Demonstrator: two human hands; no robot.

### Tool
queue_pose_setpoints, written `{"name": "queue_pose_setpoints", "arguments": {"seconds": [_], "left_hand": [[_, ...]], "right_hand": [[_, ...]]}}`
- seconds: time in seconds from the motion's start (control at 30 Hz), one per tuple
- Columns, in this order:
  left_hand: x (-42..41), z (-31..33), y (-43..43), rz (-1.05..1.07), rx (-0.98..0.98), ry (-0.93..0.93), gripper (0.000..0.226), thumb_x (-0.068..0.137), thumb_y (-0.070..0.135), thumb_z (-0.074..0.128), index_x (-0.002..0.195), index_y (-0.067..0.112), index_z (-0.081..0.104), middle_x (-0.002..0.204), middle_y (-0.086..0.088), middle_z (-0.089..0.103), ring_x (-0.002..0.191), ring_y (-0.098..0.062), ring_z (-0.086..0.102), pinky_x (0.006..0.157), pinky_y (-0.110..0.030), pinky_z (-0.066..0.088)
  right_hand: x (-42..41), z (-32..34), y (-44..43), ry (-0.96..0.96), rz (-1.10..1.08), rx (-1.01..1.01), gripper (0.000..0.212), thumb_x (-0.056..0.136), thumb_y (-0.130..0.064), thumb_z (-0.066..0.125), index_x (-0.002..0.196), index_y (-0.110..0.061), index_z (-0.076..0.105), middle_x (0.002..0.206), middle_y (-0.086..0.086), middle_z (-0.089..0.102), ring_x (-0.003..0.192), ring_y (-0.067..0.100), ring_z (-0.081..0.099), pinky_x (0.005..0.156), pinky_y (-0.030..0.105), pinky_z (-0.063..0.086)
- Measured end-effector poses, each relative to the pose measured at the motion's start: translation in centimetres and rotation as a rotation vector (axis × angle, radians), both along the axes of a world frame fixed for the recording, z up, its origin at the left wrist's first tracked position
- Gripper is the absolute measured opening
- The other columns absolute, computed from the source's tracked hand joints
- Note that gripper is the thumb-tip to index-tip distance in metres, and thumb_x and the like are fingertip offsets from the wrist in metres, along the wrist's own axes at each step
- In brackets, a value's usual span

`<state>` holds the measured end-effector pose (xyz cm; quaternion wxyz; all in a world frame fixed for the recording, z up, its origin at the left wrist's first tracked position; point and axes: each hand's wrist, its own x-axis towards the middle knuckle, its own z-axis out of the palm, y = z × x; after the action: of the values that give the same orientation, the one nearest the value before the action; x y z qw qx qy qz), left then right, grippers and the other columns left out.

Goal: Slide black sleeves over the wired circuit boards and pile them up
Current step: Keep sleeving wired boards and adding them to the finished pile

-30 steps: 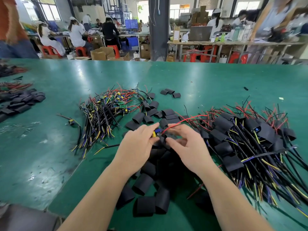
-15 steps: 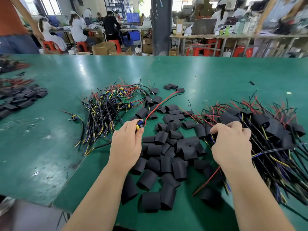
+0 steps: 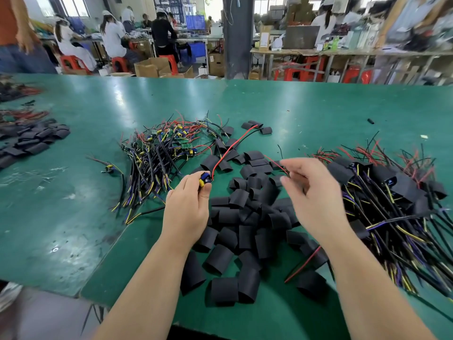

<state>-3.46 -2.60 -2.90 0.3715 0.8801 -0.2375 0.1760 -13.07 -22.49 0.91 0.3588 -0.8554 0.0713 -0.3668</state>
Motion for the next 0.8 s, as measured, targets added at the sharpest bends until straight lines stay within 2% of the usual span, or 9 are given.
{"name": "queue_pose_setpoints", "arguments": {"seconds": [0.17,0.27,0.37,0.43,0.5,0.57,0.63,0.73,0.8], "left_hand": [[-0.2,0.0,0.0,-0.003,0.000,-0.014,0.040,0.097,0.031,0.036,0.122,0.007,0.057,0.115,-0.006,0.062,0.101,-0.031,0.058,0.087,-0.050,0.044],[-0.3,0.0,0.1,-0.008,-0.009,-0.022,0.031,0.101,0.023,0.042,0.122,0.006,0.057,0.114,-0.007,0.062,0.097,-0.032,0.059,0.086,-0.050,0.044],[-0.4,0.0,0.0,-0.009,-0.009,-0.031,0.030,0.100,0.021,0.043,0.122,0.007,0.058,0.114,-0.007,0.062,0.095,-0.032,0.060,0.085,-0.048,0.044],[-0.5,0.1,-0.1,-0.016,-0.010,-0.041,0.028,0.099,0.020,0.045,0.121,0.009,0.059,0.115,-0.005,0.063,0.096,-0.030,0.060,0.085,-0.046,0.043],[-0.6,0.2,-0.1,-0.033,-0.006,-0.052,0.031,0.098,0.025,0.042,0.120,0.011,0.060,0.113,-0.002,0.064,0.091,-0.026,0.059,0.083,-0.044,0.043],[-0.8,0.3,-0.1,-0.058,0.000,-0.067,0.035,0.095,0.027,0.039,0.118,0.013,0.061,0.108,0.000,0.064,0.083,-0.023,0.057,0.079,-0.041,0.041],[-0.9,0.3,-0.1,-0.077,0.022,-0.082,0.034,0.094,0.028,0.039,0.116,0.014,0.062,0.103,0.003,0.064,0.084,-0.022,0.057,0.077,-0.037,0.037],[-1.0,0.2,-0.3,-0.097,0.053,-0.093,0.033,0.094,0.028,0.039,0.114,0.015,0.062,0.097,0.006,0.062,0.083,-0.021,0.056,0.076,-0.033,0.031],[-1.0,0.2,-0.3,-0.110,0.055,-0.097,0.033,0.094,0.027,0.040,0.114,0.014,0.063,0.095,0.006,0.061,0.082,-0.022,0.056,0.077,-0.034,0.032]], "right_hand": [[0.7,-2.3,-1.2,0.562,0.018,-0.289,0.047,0.091,-0.009,0.060,0.135,-0.018,0.050,0.134,0.003,0.051,0.128,0.025,0.042,0.107,0.029,0.030],[0.9,-2.7,-1.3,0.738,0.003,-0.276,0.057,0.093,-0.017,0.061,0.145,-0.022,0.039,0.139,0.004,0.051,0.133,0.027,0.037,0.106,0.036,0.034],[0.9,-2.7,-1.5,0.651,-0.034,-0.193,0.047,0.088,-0.012,0.067,0.132,-0.021,0.055,0.123,0.005,0.063,0.120,0.025,0.052,0.096,0.028,0.040],[0.8,-2.6,-1.6,0.534,-0.054,-0.145,0.025,0.084,-0.014,0.071,0.108,-0.020,0.067,0.100,0.002,0.068,0.100,0.022,0.061,0.076,0.021,0.038],[0.7,-2.5,-1.6,0.426,-0.079,-0.071,0.013,0.080,-0.020,0.074,0.090,-0.021,0.067,0.081,-0.007,0.066,0.081,0.015,0.061,0.064,0.015,0.033],[0.7,-2.3,-1.7,0.320,-0.114,0.045,0.014,0.077,-0.025,0.076,0.079,-0.022,0.063,0.070,-0.013,0.063,0.064,0.003,0.056,0.058,0.010,0.035],[0.7,-2.1,-1.9,0.212,-0.119,0.264,0.019,0.076,-0.021,0.077,0.070,-0.021,0.059,0.065,-0.009,0.064,0.051,0.001,0.048,0.051,0.010,0.035],[0.6,-1.8,-2.1,0.113,0.024,0.669,0.024,0.083,0.002,0.064,0.082,-0.019,0.053,0.080,0.002,0.074,0.046,0.012,0.037,0.045,0.023,0.033],[0.6,-1.7,-2.0,0.100,0.116,0.813,0.031,0.088,0.009,0.053,0.098,-0.021,0.056,0.083,0.007,0.074,0.040,0.012,0.032,0.040,0.020,0.029]]}}
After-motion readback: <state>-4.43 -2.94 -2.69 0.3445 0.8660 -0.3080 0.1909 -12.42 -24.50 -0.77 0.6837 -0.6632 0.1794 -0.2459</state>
